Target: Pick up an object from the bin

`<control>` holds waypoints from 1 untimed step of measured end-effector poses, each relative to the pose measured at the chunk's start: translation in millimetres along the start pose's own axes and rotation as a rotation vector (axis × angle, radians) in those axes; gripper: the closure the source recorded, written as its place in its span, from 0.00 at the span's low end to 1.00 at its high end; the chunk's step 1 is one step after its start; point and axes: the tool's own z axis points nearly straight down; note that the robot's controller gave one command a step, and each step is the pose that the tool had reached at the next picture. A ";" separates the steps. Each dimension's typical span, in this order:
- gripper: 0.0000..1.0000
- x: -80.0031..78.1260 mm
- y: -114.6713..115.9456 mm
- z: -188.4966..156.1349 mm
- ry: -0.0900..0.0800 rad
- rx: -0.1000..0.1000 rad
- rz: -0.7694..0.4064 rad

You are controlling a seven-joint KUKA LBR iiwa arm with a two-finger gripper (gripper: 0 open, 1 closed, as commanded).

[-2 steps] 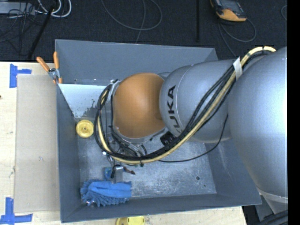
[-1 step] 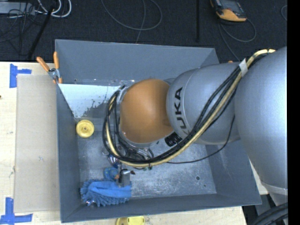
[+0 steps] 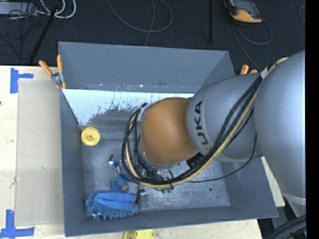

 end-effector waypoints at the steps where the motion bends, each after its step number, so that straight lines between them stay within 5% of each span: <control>1: 0.00 10.2 18.5 21.1 -0.001 -0.004 -0.029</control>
Offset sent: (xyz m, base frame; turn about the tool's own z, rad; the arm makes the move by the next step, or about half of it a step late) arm -0.0233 0.0305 -0.0530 0.0392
